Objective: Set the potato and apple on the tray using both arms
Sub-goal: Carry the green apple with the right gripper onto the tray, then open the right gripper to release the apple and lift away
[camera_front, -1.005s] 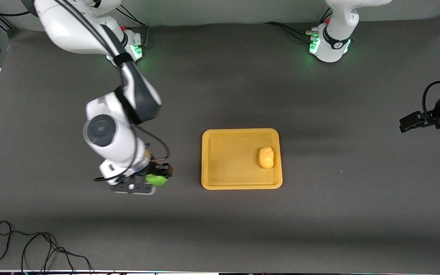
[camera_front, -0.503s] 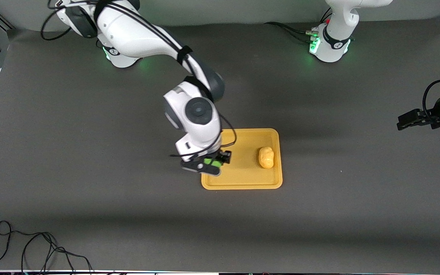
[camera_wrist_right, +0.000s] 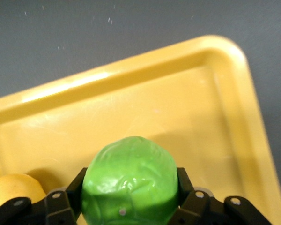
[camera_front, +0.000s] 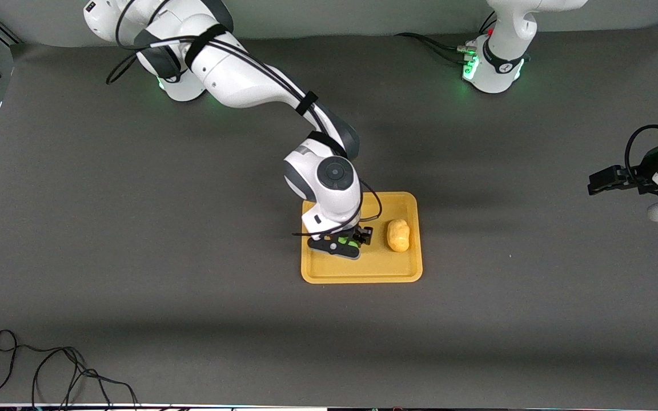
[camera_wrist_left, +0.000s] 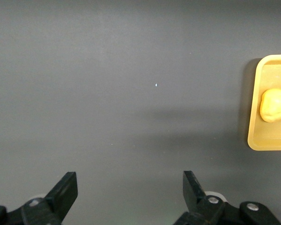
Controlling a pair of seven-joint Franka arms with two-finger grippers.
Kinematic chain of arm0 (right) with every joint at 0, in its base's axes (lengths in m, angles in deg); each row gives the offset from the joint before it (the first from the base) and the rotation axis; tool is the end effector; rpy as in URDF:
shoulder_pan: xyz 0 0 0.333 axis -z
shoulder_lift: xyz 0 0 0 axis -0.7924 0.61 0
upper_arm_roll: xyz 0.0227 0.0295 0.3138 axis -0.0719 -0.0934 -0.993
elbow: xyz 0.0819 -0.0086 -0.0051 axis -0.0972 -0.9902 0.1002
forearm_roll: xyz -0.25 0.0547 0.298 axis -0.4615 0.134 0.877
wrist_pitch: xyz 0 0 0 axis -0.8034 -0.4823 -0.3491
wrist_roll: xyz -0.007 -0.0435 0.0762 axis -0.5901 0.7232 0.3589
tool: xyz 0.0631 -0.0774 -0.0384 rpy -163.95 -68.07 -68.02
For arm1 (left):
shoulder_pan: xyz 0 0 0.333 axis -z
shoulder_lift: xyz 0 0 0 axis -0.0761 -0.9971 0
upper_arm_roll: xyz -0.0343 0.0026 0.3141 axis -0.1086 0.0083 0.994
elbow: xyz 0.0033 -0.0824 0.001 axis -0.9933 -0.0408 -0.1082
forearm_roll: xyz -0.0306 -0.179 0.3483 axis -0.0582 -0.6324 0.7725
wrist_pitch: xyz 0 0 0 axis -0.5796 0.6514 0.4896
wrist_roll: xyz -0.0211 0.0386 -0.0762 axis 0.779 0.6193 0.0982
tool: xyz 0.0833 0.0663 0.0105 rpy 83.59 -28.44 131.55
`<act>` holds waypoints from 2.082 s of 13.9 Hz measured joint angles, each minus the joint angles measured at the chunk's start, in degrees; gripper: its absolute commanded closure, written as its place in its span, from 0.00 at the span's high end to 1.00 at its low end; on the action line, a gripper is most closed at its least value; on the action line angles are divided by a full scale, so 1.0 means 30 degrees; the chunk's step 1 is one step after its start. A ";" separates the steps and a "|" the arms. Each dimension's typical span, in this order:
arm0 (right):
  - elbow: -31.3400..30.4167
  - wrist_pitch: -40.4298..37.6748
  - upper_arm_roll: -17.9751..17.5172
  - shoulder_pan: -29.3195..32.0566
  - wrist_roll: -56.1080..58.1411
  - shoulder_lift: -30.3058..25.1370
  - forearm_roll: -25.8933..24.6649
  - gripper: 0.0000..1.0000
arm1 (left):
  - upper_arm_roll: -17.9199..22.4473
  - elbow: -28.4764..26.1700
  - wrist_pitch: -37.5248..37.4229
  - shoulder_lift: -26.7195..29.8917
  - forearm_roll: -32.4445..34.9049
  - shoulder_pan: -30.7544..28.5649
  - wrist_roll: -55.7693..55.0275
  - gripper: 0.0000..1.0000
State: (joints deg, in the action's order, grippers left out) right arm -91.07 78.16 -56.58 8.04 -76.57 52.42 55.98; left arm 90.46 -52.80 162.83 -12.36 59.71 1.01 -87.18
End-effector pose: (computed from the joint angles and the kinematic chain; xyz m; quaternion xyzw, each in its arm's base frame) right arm 0.5759 0.5410 0.2173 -0.9882 0.1384 -0.0598 0.0254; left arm 0.5865 0.0138 0.5489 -0.9992 0.0011 0.0402 0.0006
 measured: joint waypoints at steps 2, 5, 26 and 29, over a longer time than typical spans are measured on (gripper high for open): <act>0.0137 0.0176 0.0019 -0.0175 -0.0051 0.0347 -0.0043 0.43 | 0.0001 0.0046 -0.0149 0.0157 0.0000 0.0104 0.0000 1.00; 0.0158 0.0242 0.0056 -0.0188 -0.0053 0.0434 -0.0059 0.45 | 0.0004 0.0046 -0.0276 0.0302 0.0001 0.0141 0.0119 1.00; 0.0240 -1.2179 0.0603 0.3437 0.7938 -0.8933 -0.0240 1.00 | 0.0103 0.0035 -0.0311 0.0217 -0.0203 0.0239 0.0252 1.00; -0.3226 -1.2395 0.0637 0.5695 1.2140 -1.2516 -0.0234 1.00 | 0.0122 -0.0019 -0.0286 0.0210 -0.0203 0.0236 0.0221 1.00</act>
State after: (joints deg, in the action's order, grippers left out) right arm -100.75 40.98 -54.67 25.12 -40.15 14.87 55.28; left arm 90.83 -52.86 161.97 -11.73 59.10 1.72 -86.51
